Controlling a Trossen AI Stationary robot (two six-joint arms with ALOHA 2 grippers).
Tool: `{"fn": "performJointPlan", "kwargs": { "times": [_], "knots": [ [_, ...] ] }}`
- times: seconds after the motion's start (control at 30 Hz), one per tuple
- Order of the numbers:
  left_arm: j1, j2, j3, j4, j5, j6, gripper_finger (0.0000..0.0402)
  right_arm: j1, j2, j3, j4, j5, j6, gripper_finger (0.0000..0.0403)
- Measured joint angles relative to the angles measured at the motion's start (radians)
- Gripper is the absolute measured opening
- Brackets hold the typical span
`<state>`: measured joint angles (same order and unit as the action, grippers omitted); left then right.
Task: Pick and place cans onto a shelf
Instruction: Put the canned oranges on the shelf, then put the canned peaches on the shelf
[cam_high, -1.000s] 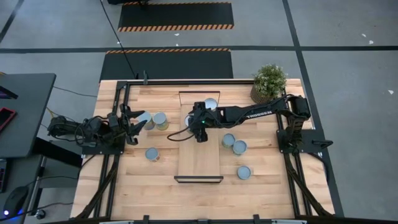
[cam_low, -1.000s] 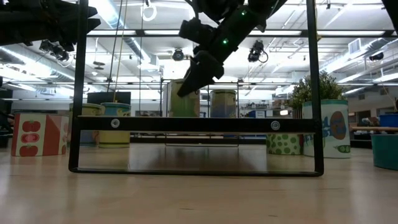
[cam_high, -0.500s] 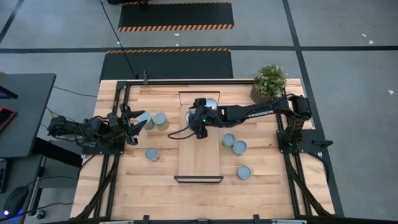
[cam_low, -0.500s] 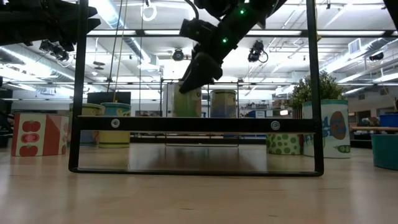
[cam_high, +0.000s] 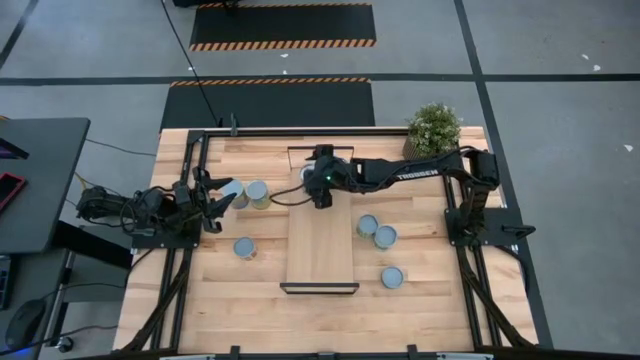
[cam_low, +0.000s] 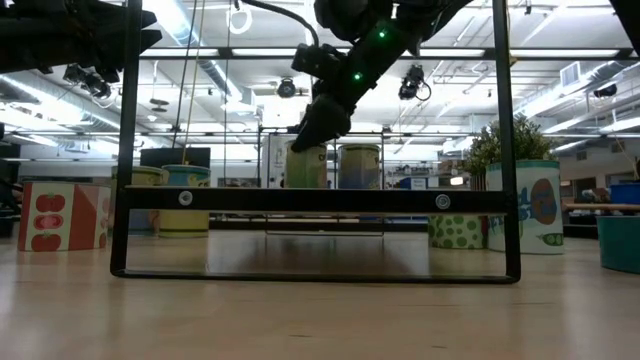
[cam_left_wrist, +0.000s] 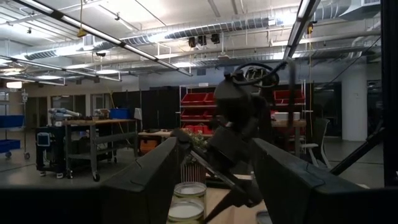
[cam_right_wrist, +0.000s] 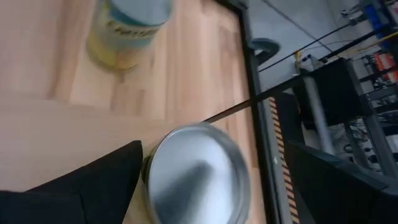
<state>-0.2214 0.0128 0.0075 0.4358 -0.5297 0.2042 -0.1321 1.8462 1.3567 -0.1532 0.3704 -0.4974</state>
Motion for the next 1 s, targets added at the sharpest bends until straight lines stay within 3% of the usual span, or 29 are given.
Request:
{"fn": "performJointPlan", "kwargs": {
  "times": [0.33,0.63,1.0],
  "knots": [
    [0.000,0.000,0.000,0.000,0.000,0.016,0.0208,-0.014,0.000,0.000,0.049,0.006,0.007,0.0399],
    [0.000,0.000,0.000,0.000,0.000,0.011,0.0208,0.025,0.000,0.000,0.067,0.106,0.004,0.0399],
    [0.000,0.000,0.000,0.000,0.000,0.017,0.0208,0.072,0.000,0.000,0.070,0.037,0.070,0.0393]
  ]
}}
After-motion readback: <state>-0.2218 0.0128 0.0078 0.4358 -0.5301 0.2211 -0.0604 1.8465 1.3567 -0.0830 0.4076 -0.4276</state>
